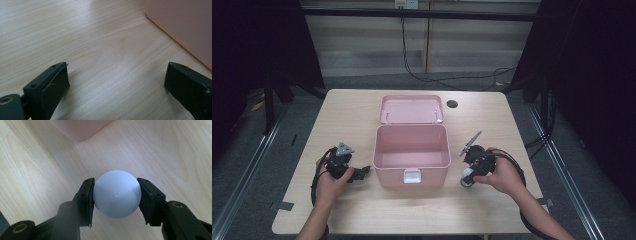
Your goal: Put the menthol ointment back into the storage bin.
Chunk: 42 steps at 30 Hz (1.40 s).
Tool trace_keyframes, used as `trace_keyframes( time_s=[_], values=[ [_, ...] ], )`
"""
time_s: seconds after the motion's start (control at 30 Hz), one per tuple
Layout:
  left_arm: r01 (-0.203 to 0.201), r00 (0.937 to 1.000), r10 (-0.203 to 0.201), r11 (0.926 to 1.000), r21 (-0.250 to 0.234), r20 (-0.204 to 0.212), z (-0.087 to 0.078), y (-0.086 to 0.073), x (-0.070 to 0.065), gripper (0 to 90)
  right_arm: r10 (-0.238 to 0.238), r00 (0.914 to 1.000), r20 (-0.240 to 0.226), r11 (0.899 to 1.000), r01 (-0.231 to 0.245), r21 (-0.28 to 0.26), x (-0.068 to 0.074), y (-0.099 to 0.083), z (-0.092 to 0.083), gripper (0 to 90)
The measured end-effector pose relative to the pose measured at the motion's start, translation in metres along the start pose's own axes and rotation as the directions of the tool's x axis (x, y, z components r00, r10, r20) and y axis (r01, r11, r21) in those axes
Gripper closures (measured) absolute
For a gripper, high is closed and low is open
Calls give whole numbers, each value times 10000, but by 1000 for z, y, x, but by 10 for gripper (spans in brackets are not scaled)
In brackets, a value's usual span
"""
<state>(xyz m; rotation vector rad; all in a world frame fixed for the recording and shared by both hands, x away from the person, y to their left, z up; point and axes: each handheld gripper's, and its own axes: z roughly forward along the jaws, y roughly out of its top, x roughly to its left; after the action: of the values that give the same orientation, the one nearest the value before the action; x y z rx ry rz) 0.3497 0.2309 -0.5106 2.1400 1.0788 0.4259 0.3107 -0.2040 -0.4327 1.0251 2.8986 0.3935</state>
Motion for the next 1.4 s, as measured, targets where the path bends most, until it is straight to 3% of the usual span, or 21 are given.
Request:
trace_keyframes(
  time_s=[0.6,1.4],
  values=[
    [-2,10000,2,10000,-6,-6,0,0,0,48,22,9999,-99,9998,-20,198,-3,1,-14,512],
    [-60,10000,60,10000,18,-2,1,0,0,38,73,10000,-46,9993,-71,361,-8,15,-45,513]
  ],
)
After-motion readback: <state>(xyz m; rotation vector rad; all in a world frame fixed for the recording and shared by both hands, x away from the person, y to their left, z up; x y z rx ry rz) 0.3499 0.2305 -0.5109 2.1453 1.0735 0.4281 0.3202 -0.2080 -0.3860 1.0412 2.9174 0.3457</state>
